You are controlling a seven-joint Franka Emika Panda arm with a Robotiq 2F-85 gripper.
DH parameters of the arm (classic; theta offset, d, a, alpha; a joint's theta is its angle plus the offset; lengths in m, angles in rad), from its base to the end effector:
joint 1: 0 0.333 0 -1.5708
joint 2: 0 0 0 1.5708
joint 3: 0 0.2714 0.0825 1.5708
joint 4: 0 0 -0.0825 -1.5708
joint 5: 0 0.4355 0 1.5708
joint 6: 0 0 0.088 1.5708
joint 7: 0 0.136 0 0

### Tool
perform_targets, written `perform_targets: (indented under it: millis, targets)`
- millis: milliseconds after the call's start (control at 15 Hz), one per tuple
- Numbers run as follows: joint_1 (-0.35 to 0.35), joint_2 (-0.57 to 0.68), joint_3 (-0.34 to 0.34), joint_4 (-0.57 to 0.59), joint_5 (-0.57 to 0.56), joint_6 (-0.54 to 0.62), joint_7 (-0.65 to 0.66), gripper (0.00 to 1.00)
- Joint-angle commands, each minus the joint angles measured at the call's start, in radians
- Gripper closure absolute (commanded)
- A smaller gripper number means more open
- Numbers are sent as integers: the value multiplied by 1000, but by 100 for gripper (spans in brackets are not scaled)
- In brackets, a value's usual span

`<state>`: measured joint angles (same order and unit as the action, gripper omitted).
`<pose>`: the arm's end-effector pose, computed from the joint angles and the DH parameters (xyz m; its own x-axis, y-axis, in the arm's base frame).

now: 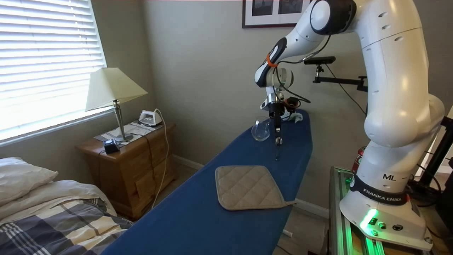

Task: Put the spoon in the glass.

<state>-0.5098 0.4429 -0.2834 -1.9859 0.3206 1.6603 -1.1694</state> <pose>0.3809 -0.3471 0.1173 0.9483 0.2628 -0.1781 0.0824 -0.7454 -0.6615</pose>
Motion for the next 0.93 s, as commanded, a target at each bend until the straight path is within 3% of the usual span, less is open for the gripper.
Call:
perform_targets:
  millis: [0, 133, 200, 267, 400, 867]
  targets:
    - [-13, 1, 6, -3, 5, 7, 6, 84]
    - [-13, 3, 6, -2, 5, 8, 7, 96]
    - [-13, 5, 6, -1, 4, 8, 8, 98]
    - [-12, 6, 6, -1, 2, 8, 10, 71]
    - [-12, 9, 6, -1, 1, 8, 12, 66]
    - [-9, 22, 11, -6, -2, 10, 13, 19]
